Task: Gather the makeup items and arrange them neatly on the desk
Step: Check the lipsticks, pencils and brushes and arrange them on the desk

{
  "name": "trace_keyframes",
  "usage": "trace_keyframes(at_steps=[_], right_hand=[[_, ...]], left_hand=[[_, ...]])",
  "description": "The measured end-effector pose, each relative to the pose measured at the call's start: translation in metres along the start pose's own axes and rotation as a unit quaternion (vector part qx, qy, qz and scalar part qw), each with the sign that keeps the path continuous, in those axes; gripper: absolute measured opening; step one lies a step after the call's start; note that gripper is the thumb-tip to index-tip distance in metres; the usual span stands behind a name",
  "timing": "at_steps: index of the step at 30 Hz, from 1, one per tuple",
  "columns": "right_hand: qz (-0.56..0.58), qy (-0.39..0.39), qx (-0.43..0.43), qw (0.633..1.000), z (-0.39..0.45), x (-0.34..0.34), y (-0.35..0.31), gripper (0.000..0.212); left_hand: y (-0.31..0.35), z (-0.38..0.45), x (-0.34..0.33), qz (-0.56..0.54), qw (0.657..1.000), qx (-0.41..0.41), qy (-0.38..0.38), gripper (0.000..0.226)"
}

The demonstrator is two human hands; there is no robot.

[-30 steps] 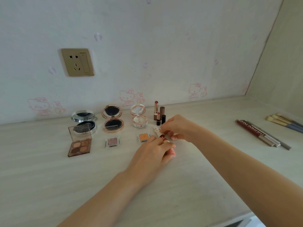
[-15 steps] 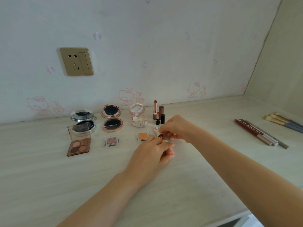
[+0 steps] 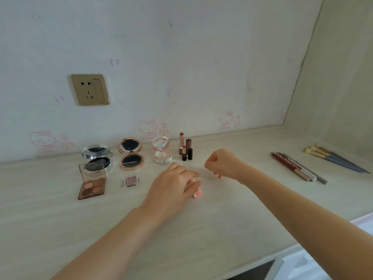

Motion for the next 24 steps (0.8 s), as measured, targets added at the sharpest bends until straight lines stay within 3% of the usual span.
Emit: trace_keyframes(at_steps=[8,13,18,24], right_hand=[[-0.156,0.115,0.048,0.98,-0.04,0.066,0.058,0.025],[-0.26,0.183,0.069,0.946,-0.065,0.109,0.1,0.021],[-0.366,0.214,0.1,0.9,-0.079,0.134,0.137,0.023],[-0.382,0.23,0.102,0.889,-0.079,0.149,0.166,0.027]], left_hand=[[0.035,0.028,-0.018,0.003,0.999,-0.034,0.002,0.021],[0.073,0.059,-0.065,0.006,0.996,-0.082,-0.036,0.022],[0.113,0.087,-0.122,0.042,0.985,-0.14,-0.093,0.027],[0.145,0.122,-0.181,0.044,0.975,-0.159,-0.151,0.035]])
Point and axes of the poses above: each hand's wrist, its own z-axis towards the middle knuckle, its own x-axis out of the back of the hand, y = z × x, the point moved 8 cm from there along z, towards the middle knuckle, and after that the axes turned 6 degrees about y, right-handed, at the moved point
